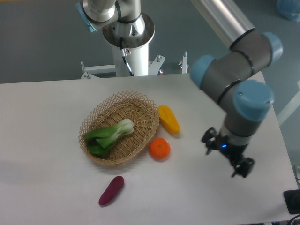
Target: Place the green vegetable in the basket
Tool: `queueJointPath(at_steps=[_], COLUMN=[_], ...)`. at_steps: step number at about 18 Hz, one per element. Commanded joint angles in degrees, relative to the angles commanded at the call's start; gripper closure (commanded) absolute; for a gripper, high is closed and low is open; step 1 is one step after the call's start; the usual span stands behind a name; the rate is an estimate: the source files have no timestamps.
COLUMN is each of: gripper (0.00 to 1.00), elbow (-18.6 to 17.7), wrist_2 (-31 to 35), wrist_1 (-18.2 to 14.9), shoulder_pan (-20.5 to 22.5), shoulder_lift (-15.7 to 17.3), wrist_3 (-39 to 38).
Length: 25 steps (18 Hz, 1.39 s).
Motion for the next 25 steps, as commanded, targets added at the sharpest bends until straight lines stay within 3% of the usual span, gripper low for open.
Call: queueJointPath(at_steps=[2,6,25], gripper=[0.0,0.0,0.0], elbow=[3.51,8.96,8.54], wrist_2=[0.0,2.1,4.31], wrist_1=[-1.76,-1.94,-1.94], shoulder_pan=[0.54,1.33,1.33], shoulder_lift=[-2.19,-6.24,-6.86], wrist_3=[0.0,-0.09,0.18])
